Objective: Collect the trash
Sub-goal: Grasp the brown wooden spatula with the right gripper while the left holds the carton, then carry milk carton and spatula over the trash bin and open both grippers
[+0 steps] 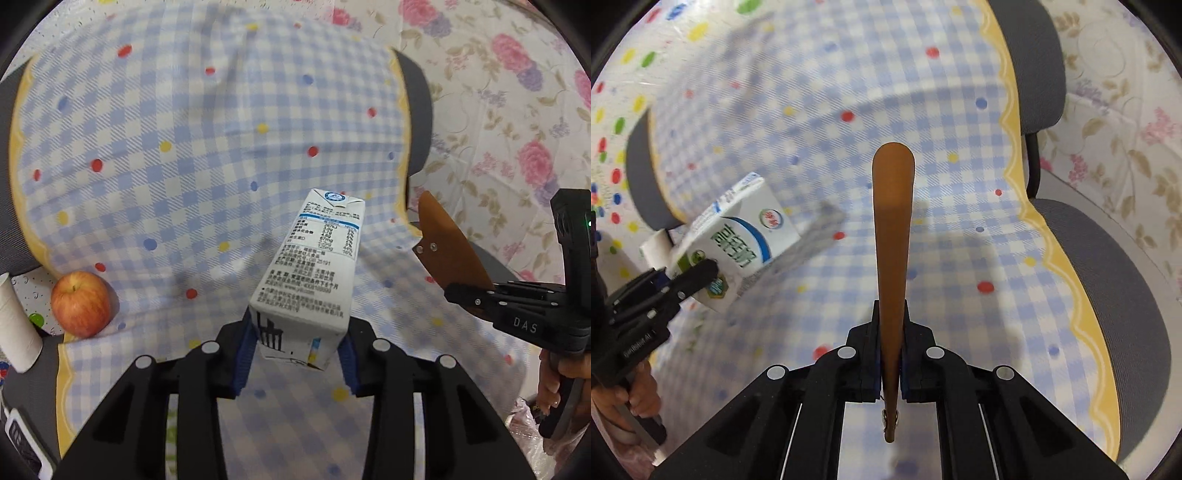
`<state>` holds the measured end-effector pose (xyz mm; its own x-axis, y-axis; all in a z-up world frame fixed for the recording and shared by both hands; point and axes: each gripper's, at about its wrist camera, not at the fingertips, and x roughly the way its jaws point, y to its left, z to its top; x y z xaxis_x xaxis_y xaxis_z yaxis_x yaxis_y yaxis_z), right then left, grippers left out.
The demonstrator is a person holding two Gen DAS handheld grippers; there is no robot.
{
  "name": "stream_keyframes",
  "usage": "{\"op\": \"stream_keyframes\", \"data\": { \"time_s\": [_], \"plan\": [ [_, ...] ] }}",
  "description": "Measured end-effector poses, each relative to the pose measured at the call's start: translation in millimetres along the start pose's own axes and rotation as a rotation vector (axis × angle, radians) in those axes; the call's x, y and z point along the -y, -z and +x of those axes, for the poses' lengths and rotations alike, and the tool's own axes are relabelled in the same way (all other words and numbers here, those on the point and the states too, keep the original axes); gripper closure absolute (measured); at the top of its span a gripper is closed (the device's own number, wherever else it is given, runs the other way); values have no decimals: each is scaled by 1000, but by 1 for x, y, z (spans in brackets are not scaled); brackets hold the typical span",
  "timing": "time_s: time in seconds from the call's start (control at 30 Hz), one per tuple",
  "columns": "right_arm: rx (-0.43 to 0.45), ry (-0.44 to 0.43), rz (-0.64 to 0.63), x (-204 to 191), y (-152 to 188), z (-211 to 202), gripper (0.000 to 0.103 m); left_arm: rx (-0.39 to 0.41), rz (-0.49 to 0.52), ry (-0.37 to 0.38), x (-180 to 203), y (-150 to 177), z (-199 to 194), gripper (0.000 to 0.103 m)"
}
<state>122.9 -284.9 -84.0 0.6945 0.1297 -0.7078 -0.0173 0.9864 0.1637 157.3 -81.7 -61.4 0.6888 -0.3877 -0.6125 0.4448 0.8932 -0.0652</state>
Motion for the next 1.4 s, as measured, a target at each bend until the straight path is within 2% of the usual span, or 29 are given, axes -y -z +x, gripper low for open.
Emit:
{"op": "stream_keyframes", "data": {
  "time_s": [0.2, 0.37, 0.5, 0.67, 0.97, 1.23, 1.3, 1.33, 1.37, 1.4],
  "plan": [
    [48, 6, 9, -3, 32, -55, 95, 53, 24, 30, 38, 23, -55, 66],
    [80, 64, 50, 11, 72, -103, 95, 76, 50, 71, 76, 47, -90, 66],
    [86, 121, 82, 25, 108, -134, 95, 80, 85, 117, 106, 68, -103, 66],
    [86, 197, 132, 40, 150, -169, 95, 60, 109, 209, 144, 91, -109, 66],
    [79, 314, 254, 72, 221, -225, 95, 9, 223, 388, 224, 126, -109, 65],
    [84, 371, 338, 99, 257, -251, 92, -37, 267, 481, 264, 142, -102, 65],
    [83, 377, 357, 106, 264, -250, 89, -45, 272, 503, 272, 142, -99, 64],
    [78, 377, 368, 110, 266, -249, 83, -51, 277, 513, 275, 142, -97, 63],
    [75, 378, 378, 113, 269, -248, 63, -70, 287, 521, 280, 144, -93, 48],
    [78, 382, 385, 115, 270, -248, 47, -77, 289, 520, 282, 144, -91, 30]
  ]
}}
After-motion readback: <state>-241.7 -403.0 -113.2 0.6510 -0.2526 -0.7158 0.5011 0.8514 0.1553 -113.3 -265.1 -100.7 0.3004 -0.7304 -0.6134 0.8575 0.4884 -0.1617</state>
